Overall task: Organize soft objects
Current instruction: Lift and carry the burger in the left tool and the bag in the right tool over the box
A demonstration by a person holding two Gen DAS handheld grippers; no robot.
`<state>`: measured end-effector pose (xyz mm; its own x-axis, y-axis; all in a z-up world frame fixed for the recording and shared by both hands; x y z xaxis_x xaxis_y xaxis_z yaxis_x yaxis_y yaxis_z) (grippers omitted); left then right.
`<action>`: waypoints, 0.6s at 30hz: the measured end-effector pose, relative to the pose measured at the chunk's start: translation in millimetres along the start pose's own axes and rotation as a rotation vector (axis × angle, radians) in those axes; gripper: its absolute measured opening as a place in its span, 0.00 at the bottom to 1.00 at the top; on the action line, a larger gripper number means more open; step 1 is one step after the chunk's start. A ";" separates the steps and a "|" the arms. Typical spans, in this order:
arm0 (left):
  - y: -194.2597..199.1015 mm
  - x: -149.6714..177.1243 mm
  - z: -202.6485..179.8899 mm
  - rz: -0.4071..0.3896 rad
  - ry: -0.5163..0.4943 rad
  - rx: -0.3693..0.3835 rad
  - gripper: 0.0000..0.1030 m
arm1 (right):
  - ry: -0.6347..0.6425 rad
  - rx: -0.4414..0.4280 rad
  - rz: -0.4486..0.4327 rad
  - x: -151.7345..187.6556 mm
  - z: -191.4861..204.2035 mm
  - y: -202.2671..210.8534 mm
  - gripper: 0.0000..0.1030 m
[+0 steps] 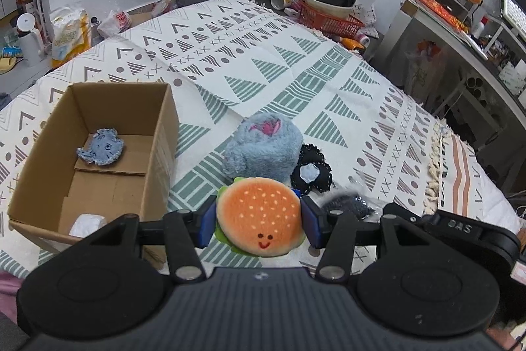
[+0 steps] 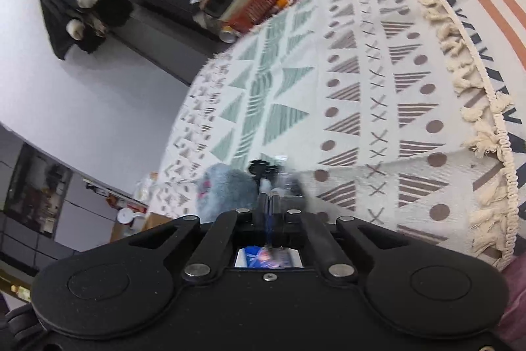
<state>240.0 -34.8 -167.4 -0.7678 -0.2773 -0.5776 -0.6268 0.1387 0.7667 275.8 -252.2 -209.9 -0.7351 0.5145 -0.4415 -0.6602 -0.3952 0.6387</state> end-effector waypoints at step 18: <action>36.3 -12.1 26.7 -0.037 0.034 0.005 0.51 | -0.091 0.234 -0.016 -5.6 -18.0 17.9 0.78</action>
<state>223.0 -1.0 -140.0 -0.7389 -0.3142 -0.5960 -0.6558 0.1325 0.7432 265.3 -275.8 -207.3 -0.7008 0.5897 -0.4014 -0.6105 -0.2048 0.7651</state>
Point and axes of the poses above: each gripper's, at about its wrist camera, not at the fingertips, and y roughly against the way its jaws point, z to its left, x to its underside, the point moved 6 cm from there along -y, roughly the way its jaws point, and after that the axes turned 4 degrees about x, right-handed, at the moved point
